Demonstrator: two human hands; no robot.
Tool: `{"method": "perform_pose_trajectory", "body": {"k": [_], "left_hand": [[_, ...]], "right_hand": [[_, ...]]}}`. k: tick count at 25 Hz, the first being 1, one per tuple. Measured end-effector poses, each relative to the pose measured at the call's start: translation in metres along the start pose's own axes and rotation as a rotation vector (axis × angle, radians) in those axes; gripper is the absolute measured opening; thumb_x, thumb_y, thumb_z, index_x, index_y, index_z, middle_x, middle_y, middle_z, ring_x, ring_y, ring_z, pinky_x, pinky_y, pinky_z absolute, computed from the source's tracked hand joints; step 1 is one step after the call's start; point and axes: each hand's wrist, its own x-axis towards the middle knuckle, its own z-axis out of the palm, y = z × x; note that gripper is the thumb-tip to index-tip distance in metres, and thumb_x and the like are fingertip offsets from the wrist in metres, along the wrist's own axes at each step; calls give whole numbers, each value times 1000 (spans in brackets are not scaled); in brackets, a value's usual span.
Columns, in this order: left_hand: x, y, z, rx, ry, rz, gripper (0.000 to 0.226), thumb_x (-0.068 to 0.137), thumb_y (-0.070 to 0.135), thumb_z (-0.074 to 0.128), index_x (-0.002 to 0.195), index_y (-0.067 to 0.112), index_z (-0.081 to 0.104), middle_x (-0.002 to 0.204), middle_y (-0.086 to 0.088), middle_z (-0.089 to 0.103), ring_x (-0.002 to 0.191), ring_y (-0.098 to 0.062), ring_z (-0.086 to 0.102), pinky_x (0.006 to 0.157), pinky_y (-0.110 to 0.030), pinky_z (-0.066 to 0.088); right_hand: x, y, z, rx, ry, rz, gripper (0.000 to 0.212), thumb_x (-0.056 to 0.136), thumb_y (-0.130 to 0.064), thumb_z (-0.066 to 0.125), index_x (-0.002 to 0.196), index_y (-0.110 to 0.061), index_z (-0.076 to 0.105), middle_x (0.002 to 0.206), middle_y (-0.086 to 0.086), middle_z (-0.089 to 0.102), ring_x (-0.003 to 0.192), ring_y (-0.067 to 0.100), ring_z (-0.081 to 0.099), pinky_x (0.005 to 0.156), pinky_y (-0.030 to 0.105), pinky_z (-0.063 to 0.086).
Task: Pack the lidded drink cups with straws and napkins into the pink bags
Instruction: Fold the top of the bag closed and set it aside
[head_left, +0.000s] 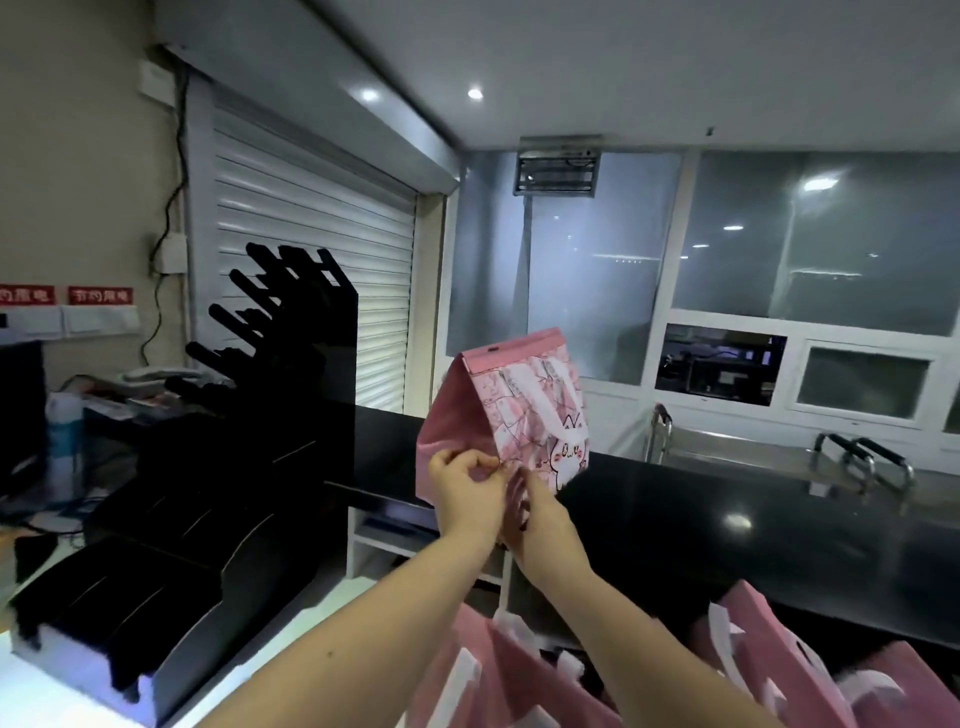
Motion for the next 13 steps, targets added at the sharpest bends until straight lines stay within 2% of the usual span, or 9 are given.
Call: {"method": "perform_pose_trajectory", "body": {"k": [2, 4, 5, 6, 7, 8, 10, 12, 13], "left_hand": [[45, -26, 14, -4, -40, 0, 22, 75, 15, 80, 65, 17, 61, 114, -1, 49, 74, 6, 53, 67, -1, 40], [92, -49, 28, -9, -77, -26, 26, 76, 12, 78, 61, 20, 58, 106, 2, 49, 74, -6, 58, 80, -24, 52], [113, -61, 35, 12, -89, -45, 28, 77, 11, 77, 61, 21, 57, 103, 4, 48, 74, -8, 58, 82, -30, 52], [132, -75, 42, 35, -98, -60, 28, 78, 11, 76, 61, 21, 56, 103, 4, 47, 74, -8, 57, 79, -28, 51], [146, -89, 48, 64, -115, -75, 26, 80, 13, 75, 63, 21, 57, 106, 4, 47, 74, -6, 55, 73, -20, 49], [155, -100, 53, 93, -128, -86, 24, 82, 14, 73, 65, 20, 58, 109, 5, 45, 74, -3, 53, 65, -9, 42], [169, -122, 60, 121, -159, -97, 20, 84, 17, 71, 69, 19, 59, 110, 7, 41, 73, 3, 49, 56, -1, 36], [182, -142, 67, 112, -193, -87, 20, 83, 20, 73, 69, 26, 60, 114, 5, 44, 87, -7, 54, 66, -2, 37], [188, -150, 67, 95, -220, -63, 21, 81, 21, 75, 70, 32, 60, 113, 5, 46, 97, -12, 56, 76, -8, 41]], "right_hand": [[34, 8, 22, 35, -20, 1, 30, 99, -23, 49, 127, -13, 52, 106, 2, 64, 95, 16, 63, 63, 8, 46], [76, 15, 48, 245, 25, 144, 33, 101, -28, 43, 119, -4, 59, 96, 9, 70, 87, 17, 67, 62, 19, 52], [95, 26, 61, 379, 7, 163, 36, 101, -29, 43, 118, -3, 60, 95, 11, 71, 84, 17, 68, 63, 23, 53], [113, 34, 74, 478, 12, 209, 37, 101, -30, 42, 119, -2, 60, 95, 12, 72, 83, 17, 69, 62, 24, 54], [128, 41, 87, 500, 31, 256, 38, 102, -29, 41, 119, 0, 59, 94, 12, 72, 81, 16, 70, 61, 24, 55], [139, 52, 99, 498, 52, 300, 39, 102, -28, 40, 119, 1, 58, 92, 12, 72, 78, 14, 70, 60, 22, 55], [154, 69, 117, 481, 48, 370, 39, 102, -29, 38, 117, 1, 59, 91, 12, 69, 78, 14, 68, 64, 23, 55], [166, 86, 128, 439, 60, 442, 39, 100, -33, 44, 115, -2, 62, 98, 12, 70, 86, 15, 68, 74, 25, 53], [172, 95, 130, 383, 69, 449, 35, 99, -31, 47, 119, -7, 61, 101, 9, 71, 88, 14, 68, 76, 24, 52]]}}
